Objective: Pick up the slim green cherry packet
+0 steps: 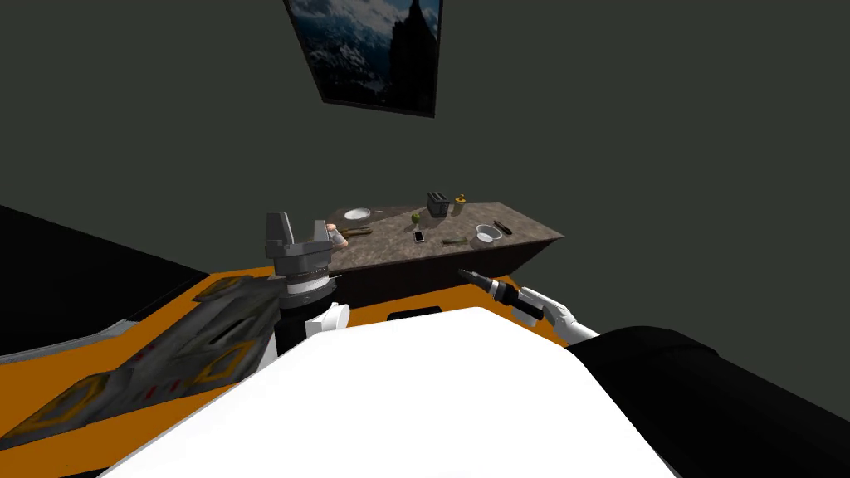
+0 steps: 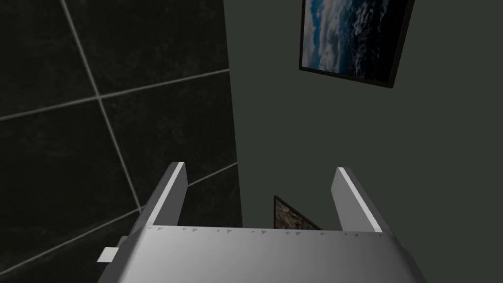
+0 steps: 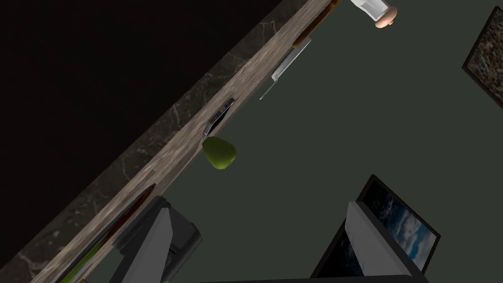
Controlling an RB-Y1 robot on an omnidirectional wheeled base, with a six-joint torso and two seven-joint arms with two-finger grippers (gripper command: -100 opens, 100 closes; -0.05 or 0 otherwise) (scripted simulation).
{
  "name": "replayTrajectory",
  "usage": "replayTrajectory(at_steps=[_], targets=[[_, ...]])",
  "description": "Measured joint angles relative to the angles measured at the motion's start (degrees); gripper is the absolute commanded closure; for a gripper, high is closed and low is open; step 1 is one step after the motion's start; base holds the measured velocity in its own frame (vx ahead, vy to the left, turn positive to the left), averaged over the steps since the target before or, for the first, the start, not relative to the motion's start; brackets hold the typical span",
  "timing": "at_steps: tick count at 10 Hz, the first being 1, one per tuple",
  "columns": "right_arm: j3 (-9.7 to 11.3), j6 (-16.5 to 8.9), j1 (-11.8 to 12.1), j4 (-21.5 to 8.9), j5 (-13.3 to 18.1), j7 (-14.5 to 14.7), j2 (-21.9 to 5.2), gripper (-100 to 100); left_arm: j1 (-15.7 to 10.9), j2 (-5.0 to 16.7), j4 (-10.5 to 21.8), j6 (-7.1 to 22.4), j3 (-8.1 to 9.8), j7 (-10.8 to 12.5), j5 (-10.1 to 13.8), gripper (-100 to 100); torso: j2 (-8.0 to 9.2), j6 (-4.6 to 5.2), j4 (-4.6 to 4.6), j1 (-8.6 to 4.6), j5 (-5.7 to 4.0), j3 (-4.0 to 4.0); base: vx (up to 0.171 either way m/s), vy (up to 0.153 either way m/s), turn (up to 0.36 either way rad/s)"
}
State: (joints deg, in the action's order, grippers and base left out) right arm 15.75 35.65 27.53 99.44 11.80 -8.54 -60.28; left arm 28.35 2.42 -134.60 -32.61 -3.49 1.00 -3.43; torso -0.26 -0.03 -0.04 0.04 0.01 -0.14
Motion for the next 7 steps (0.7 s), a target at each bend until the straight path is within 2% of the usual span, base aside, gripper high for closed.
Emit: replayTrajectory(at_steps=[2,3,6,7], targets=[[0.64,2.11,0.66,-4.05,2.16,0.87,-2.81,-100,0.0,0.0,0.0,0.0,0.0,0.0,0.0,0,0.02,0.0,0.0,0.0,0.0,0.01,0.041,0.011,0.277],[1.31,2.43,-0.14,-5.7,3.04,0.77,-4.23,-100,0.01,0.0,0.0,0.0,0.01,0.0,0.0,0,0.05,0.07,0.01,-0.02,-0.01,0.03,0.038,0.012,0.336],[2.27,2.4,0.68,-8.53,6.61,0.83,-9.53,-100,0.0,0.0,0.0,0.0,0.0,0.0,0.0,0,0.07,0.01,0.02,-0.02,-0.01,0.04,0.032,-0.003,0.247],[3.18,3.39,-0.67,-11.48,7.69,0.8,-10.57,-100,0.01,0.0,0.0,0.0,0.01,0.0,0.0,0,0.09,0.08,0.02,-0.05,-0.02,0.05,0.015,0.002,0.324]])
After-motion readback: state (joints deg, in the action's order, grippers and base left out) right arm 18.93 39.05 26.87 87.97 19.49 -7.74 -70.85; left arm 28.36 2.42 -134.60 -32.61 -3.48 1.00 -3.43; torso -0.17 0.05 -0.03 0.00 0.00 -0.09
